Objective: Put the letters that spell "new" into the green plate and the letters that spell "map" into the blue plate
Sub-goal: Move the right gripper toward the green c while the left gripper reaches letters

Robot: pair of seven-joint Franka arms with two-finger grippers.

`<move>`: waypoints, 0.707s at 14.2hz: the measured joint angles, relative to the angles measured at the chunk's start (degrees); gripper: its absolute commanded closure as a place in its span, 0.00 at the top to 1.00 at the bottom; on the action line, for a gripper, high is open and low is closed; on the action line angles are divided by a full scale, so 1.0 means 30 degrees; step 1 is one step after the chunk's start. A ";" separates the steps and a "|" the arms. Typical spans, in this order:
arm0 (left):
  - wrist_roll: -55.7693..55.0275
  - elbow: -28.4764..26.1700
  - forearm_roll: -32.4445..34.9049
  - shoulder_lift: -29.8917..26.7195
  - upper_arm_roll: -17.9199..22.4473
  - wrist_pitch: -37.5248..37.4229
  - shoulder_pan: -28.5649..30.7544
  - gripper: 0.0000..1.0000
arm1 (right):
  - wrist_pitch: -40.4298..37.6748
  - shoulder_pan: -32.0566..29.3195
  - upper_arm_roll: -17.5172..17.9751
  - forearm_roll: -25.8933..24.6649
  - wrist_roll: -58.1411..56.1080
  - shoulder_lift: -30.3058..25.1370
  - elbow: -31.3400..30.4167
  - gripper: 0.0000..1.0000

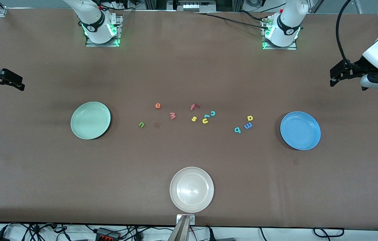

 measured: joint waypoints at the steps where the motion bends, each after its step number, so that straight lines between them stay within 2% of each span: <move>1: 0.0000 0.0000 0.0000 0.0000 -0.0003 0.0000 0.0000 1.00 | 0.0010 -0.0001 -0.0003 0.0000 0.0000 0.0000 -0.0065 1.00; 6: 0.0000 0.0000 0.0000 0.0000 -0.0015 -0.0002 -0.0001 1.00 | 0.0028 0.0053 0.0069 0.0112 -0.0068 0.0131 -0.0253 1.00; 10: 0.0000 -0.0006 0.0000 0.0072 -0.0032 -0.0121 -0.0031 1.00 | 0.0934 0.1671 0.0288 0.0908 -0.0149 0.1843 -0.0599 1.00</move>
